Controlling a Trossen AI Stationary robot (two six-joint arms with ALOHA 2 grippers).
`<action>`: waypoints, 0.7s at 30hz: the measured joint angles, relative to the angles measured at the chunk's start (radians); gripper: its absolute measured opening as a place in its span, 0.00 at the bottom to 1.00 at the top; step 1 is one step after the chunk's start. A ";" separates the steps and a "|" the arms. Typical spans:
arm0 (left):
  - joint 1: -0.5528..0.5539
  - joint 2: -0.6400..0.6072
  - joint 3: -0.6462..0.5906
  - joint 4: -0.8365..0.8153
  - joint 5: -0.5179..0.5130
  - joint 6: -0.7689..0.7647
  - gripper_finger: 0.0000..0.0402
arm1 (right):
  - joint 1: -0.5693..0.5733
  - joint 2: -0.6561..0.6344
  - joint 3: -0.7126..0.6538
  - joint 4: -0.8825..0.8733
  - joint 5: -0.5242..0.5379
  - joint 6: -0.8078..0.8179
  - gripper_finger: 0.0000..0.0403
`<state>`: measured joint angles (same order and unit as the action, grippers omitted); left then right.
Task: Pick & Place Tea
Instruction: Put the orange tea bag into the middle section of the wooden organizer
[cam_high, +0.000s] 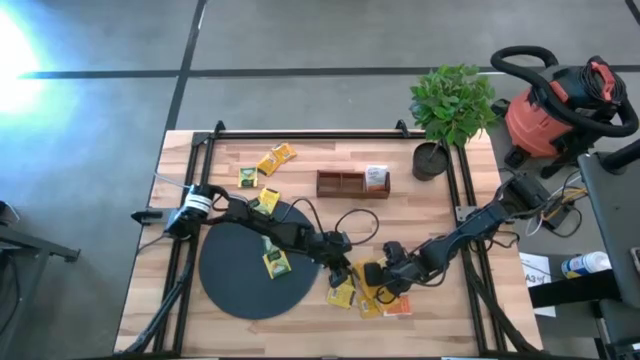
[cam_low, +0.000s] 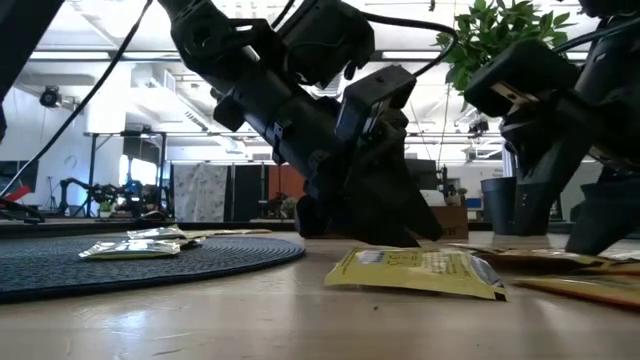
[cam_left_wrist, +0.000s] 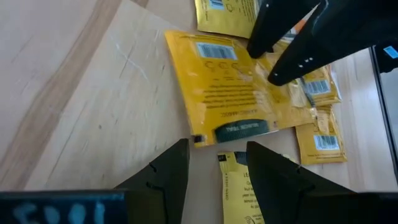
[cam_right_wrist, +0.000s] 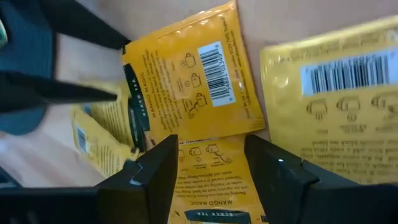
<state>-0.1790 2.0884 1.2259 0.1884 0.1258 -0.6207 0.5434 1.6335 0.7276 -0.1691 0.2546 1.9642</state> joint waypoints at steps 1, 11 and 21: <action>0.000 0.000 0.000 0.000 0.000 0.000 0.41 | 0.000 -0.003 -0.001 -0.005 0.016 0.000 0.47; -0.002 0.000 -0.003 0.056 0.016 -0.008 0.41 | -0.005 0.001 -0.002 -0.010 0.059 0.023 0.40; -0.002 -0.006 0.028 0.115 0.008 0.022 0.41 | -0.005 0.001 -0.002 -0.008 0.057 0.023 0.21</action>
<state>-0.1806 2.0823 1.2536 0.3032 0.1337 -0.5990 0.5385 1.6341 0.7254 -0.1776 0.3115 1.9869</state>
